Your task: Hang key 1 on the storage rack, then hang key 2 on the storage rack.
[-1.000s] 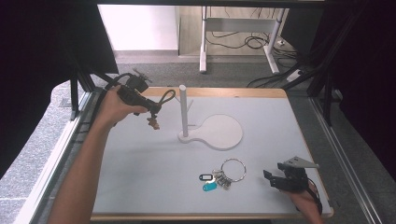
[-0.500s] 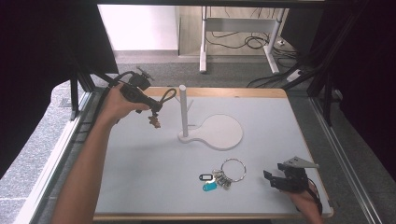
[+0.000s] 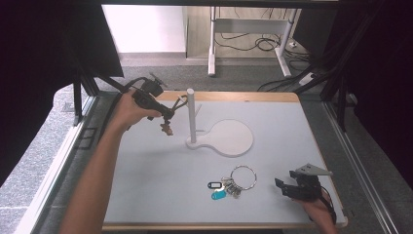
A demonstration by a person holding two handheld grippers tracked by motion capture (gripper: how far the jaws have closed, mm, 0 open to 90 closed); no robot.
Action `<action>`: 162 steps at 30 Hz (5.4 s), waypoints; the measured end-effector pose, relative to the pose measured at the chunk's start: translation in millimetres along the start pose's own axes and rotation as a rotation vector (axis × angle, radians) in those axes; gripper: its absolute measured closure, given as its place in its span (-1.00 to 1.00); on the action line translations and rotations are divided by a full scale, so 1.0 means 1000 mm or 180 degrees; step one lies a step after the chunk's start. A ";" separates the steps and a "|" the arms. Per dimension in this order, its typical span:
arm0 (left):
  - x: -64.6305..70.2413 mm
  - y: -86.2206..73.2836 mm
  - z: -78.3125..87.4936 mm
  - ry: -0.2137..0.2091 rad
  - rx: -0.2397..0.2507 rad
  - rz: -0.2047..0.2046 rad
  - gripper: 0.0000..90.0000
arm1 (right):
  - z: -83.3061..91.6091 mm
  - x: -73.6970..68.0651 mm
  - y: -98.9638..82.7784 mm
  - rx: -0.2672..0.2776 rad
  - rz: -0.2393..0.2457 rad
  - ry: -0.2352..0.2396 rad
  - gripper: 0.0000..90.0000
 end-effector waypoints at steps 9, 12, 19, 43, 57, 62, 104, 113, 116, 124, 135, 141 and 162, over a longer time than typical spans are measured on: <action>0.004 -0.001 -0.006 0.0011 -0.0015 -0.0015 0.47 | 0.000 0.000 0.000 -0.0004 0.0014 -0.0007 -0.32; 0.004 -0.004 -0.009 0.0004 -0.0014 -0.0017 0.46 | 0.000 0.000 0.000 0.0002 0.0014 -0.0010 -0.32; 0.011 -0.008 -0.009 0.0106 0.0061 -0.0040 0.35 | 0.000 0.001 0.000 0.0000 0.0016 -0.0016 -0.32; 0.065 -0.080 -0.025 0.0071 0.0368 -0.0190 0.00 | 0.004 0.002 0.002 0.0031 0.0000 -0.0014 -0.32; 0.090 -0.131 -0.052 0.0050 0.0387 -0.0133 0.01 | 0.007 -0.001 0.004 0.0107 0.0013 0.0038 -0.31; 0.095 -0.141 -0.056 0.0016 0.0418 -0.0142 0.00 | 0.007 0.000 0.005 0.0120 -0.0005 0.0036 -0.30; 0.103 -0.169 -0.038 -0.0100 0.0669 0.0058 0.01 | -0.039 -0.065 0.087 -0.1125 0.0894 0.0453 0.42; 0.103 -0.170 -0.037 -0.0078 0.0676 0.0083 0.00 | -0.056 -0.074 0.082 -0.1533 0.1069 0.0401 0.58; 0.104 -0.170 -0.037 -0.0081 0.0664 0.0069 0.00 | -0.061 -0.076 0.082 -0.1624 0.1056 0.0374 0.61; 0.103 -0.171 -0.036 -0.0073 0.0677 0.0082 -0.01 | -0.071 -0.076 0.080 -0.1825 0.1036 0.0298 0.69; 0.101 -0.171 -0.031 -0.0008 0.0792 0.0117 0.00 | -0.078 -0.077 0.077 -0.2017 0.1048 0.0219 0.80; 0.102 -0.171 -0.033 -0.0002 0.0771 0.0115 0.00 | -0.080 -0.078 0.077 -0.2072 0.0895 0.0173 0.86; 0.104 -0.172 -0.035 -0.0001 0.0731 0.0085 0.00 | -0.055 -0.084 0.091 -0.1999 0.0737 0.0380 0.94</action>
Point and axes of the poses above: each handheld gripper's, and its own axes: z roughly backward along the jaws, y roughly out of its top, x roughly to its right, the point moved 5 cm from there along -z, roughly forward along the jaws, and after that the axes turned 5 degrees about -z, right-handed, at the moved point
